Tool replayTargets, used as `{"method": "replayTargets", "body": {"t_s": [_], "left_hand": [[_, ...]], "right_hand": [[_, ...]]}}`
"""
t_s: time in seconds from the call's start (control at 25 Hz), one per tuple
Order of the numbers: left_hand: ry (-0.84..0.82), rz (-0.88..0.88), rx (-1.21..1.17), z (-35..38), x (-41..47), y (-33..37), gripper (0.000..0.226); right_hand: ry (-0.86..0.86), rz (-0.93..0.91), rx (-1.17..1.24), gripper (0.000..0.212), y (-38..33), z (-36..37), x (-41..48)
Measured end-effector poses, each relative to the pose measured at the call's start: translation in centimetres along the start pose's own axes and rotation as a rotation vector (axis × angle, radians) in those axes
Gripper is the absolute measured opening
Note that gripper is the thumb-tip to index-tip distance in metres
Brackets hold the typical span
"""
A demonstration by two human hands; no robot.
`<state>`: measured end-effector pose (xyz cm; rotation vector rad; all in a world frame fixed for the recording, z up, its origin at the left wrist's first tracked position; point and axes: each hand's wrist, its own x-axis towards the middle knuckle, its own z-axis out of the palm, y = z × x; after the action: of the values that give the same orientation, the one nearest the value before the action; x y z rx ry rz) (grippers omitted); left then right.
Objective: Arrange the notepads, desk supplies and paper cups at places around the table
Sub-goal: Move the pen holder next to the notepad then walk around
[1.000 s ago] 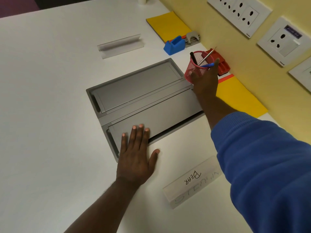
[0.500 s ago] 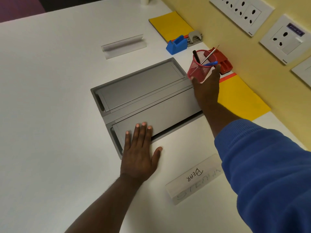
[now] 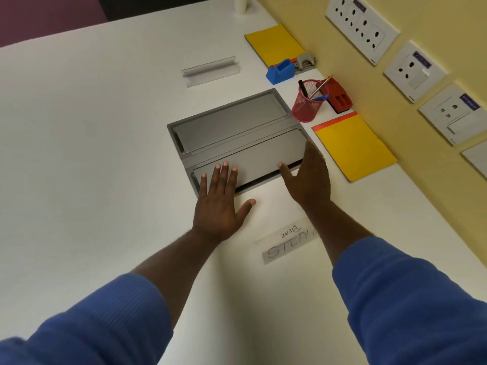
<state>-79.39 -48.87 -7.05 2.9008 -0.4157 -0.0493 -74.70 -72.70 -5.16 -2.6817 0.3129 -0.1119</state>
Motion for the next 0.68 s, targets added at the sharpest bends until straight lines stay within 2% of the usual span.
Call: {"method": "replayTargets", "body": {"t_s": [0.2,0.36,0.68], "left_hand": [[0.010,-0.008,0.001,-5.5,-3.3,0.6,0.089],[0.041,-0.034,0.016,-8.7,-8.1,0.9,0.089],[0.079,-0.087,-0.020,-12.9,-22.1,2.0,0.087]], "right_hand": [[0.009,-0.101,-0.059,0.093,-1.5,-3.6,-5.9],[-0.004,-0.115,-0.086,0.093,-2.7,-6.4,-11.4],[-0.070,-0.239,-0.035,0.094,-6.7,-9.8,-25.1]]}}
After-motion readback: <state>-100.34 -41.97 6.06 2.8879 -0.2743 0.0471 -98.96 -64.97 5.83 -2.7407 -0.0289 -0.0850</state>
